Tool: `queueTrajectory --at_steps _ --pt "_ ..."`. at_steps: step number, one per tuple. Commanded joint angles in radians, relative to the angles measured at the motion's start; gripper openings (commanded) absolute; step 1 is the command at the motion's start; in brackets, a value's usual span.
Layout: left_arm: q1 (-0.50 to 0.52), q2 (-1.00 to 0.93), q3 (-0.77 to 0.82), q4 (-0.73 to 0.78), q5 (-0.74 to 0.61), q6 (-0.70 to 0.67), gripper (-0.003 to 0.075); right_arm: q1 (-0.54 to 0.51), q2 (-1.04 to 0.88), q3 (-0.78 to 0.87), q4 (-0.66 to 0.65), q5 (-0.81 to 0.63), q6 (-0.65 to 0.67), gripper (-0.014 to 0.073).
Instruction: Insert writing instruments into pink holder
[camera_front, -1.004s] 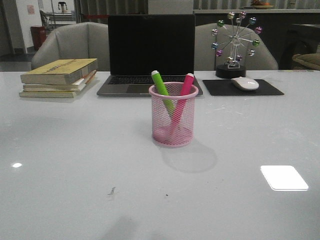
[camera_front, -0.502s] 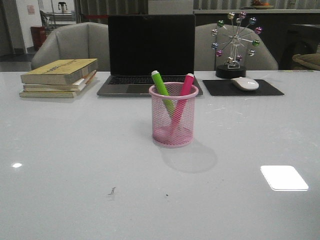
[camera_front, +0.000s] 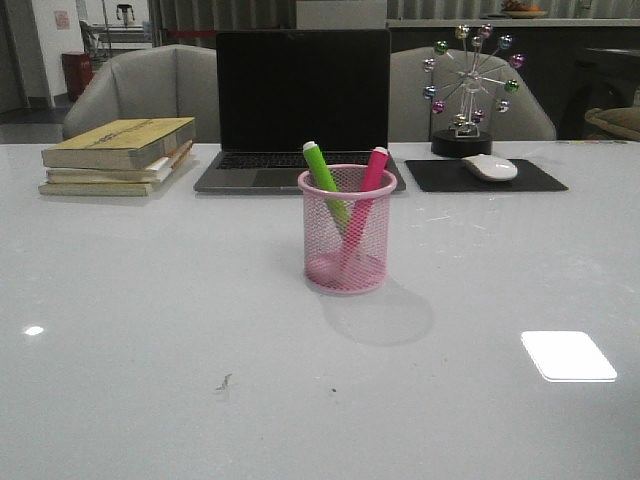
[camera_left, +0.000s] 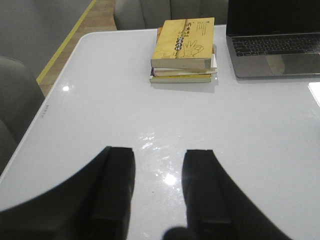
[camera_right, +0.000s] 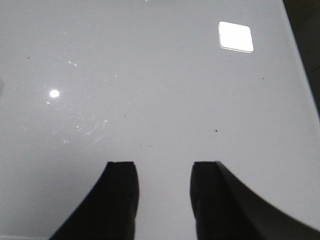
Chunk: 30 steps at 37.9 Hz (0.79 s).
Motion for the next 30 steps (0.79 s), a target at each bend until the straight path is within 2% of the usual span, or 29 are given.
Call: queueTrajectory --at_steps 1,8,10,21,30 --pt "0.002 0.0 -0.027 -0.026 -0.105 -0.006 0.0309 -0.005 -0.002 -0.027 -0.02 -0.063 -0.007 0.0383" --pt "0.002 0.0 -0.027 -0.044 -0.126 -0.006 0.0309 -0.005 -0.002 -0.027 -0.012 -0.064 -0.007 0.0379" --pt "0.002 0.0 -0.027 -0.045 -0.124 -0.006 0.0309 -0.005 -0.002 -0.027 -0.005 -0.064 -0.007 0.0356" --pt "0.002 0.0 -0.027 -0.045 -0.124 -0.006 0.0309 -0.005 -0.002 -0.027 0.065 -0.073 -0.007 0.0048" --pt "0.002 0.0 -0.027 -0.045 -0.124 -0.006 0.0309 -0.005 -0.002 -0.027 0.155 -0.082 -0.007 0.0056"
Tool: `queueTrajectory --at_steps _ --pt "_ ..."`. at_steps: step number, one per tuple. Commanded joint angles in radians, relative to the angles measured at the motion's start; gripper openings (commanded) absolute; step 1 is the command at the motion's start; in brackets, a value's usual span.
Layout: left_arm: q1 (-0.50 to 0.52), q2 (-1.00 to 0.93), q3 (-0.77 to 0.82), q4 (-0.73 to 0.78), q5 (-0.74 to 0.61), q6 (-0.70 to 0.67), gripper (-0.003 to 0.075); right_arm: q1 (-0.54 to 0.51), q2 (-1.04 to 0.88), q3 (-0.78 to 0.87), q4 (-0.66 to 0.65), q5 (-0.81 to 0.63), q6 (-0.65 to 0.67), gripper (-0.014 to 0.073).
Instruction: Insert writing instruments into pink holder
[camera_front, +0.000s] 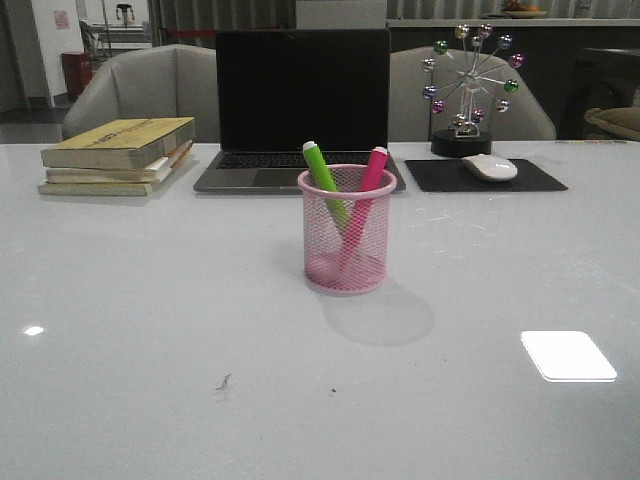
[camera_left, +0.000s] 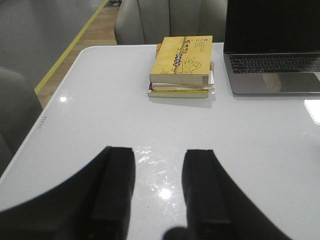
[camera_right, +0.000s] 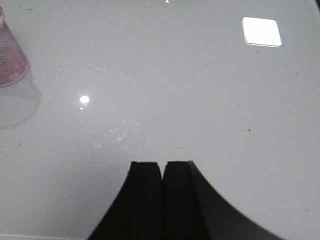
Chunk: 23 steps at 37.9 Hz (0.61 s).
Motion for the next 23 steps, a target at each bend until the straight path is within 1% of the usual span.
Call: queueTrajectory --at_steps 1,23 --pt "0.001 0.0 -0.029 -0.016 -0.085 -0.006 0.0309 -0.005 -0.002 -0.027 0.016 -0.079 -0.007 0.0056" --pt "0.001 0.0 -0.029 -0.016 -0.085 -0.006 0.0309 -0.005 -0.007 -0.027 0.0 -0.083 -0.007 0.0056"
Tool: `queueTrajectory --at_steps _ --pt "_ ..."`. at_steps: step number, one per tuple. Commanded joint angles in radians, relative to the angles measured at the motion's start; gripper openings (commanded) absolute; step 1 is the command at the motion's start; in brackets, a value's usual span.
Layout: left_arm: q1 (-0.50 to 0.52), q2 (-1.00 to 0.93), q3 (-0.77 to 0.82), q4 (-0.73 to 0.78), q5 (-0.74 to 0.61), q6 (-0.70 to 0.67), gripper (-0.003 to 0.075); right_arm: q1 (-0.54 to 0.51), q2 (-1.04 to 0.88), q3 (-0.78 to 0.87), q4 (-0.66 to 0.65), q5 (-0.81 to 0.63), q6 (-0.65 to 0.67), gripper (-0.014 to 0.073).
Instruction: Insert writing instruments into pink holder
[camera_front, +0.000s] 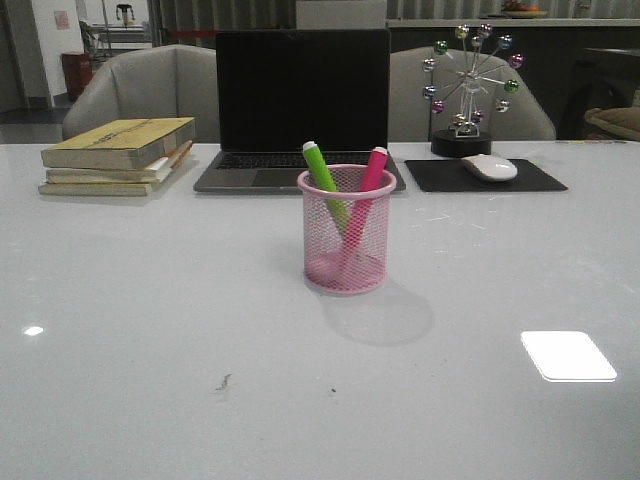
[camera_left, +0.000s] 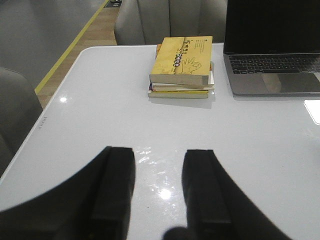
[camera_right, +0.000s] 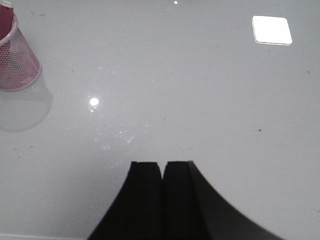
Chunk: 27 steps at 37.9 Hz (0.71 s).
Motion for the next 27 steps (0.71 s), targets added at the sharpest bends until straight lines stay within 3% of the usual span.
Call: queueTrajectory --at_steps 1,10,27 --pt "0.001 0.0 -0.029 -0.016 -0.084 -0.006 0.0309 -0.005 -0.016 -0.027 -0.015 -0.086 -0.007 0.0056" --pt "0.001 0.0 -0.029 -0.016 -0.084 -0.006 0.0309 -0.005 -0.172 0.021 -0.009 -0.23 -0.007 0.0056" --pt "0.001 0.0 -0.029 -0.016 -0.084 -0.006 0.0309 -0.005 -0.64 0.452 -0.008 -0.719 -0.007 0.0056"
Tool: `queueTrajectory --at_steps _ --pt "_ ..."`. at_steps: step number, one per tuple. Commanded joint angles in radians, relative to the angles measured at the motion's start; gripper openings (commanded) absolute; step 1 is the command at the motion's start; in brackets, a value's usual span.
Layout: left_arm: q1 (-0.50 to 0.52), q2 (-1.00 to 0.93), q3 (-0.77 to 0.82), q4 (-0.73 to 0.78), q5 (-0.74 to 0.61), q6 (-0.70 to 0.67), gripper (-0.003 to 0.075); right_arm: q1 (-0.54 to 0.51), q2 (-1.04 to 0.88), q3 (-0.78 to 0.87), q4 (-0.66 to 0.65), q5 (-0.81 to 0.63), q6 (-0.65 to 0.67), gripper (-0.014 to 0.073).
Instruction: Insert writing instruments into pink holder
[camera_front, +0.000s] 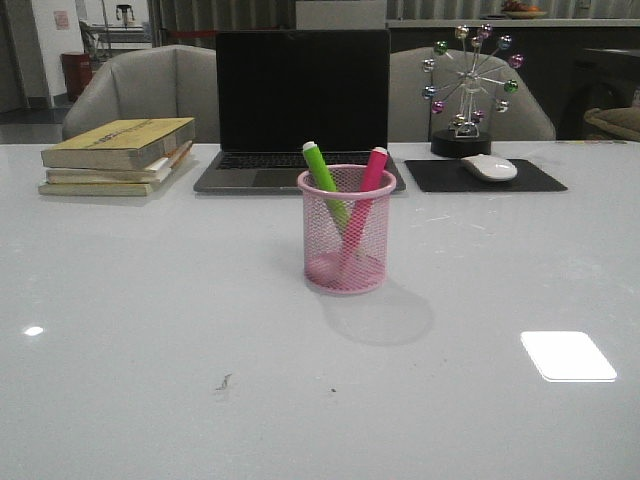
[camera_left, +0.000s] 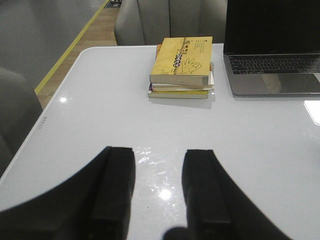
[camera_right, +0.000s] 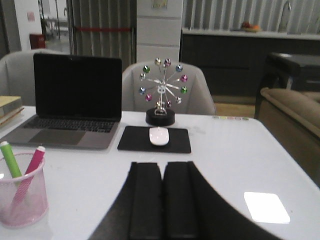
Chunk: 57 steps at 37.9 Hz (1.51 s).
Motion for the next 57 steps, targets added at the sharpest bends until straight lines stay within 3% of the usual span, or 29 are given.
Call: queueTrajectory --at_steps 1,18,24,57 --pt "0.0 0.0 -0.029 -0.016 -0.083 -0.006 0.0309 -0.005 -0.031 0.027 -0.008 -0.183 -0.007 0.0056" --pt "0.0 0.006 -0.029 -0.016 -0.081 -0.006 0.0309 -0.005 -0.025 0.261 -0.008 -0.228 -0.007 0.0056" --pt "0.0 0.006 -0.029 -0.016 -0.083 -0.006 0.0309 -0.005 -0.025 0.262 -0.008 -0.167 -0.007 0.0056" --pt "0.0 0.006 -0.029 -0.016 -0.083 -0.006 0.0309 -0.005 -0.025 0.262 -0.008 -0.165 -0.007 0.0056"
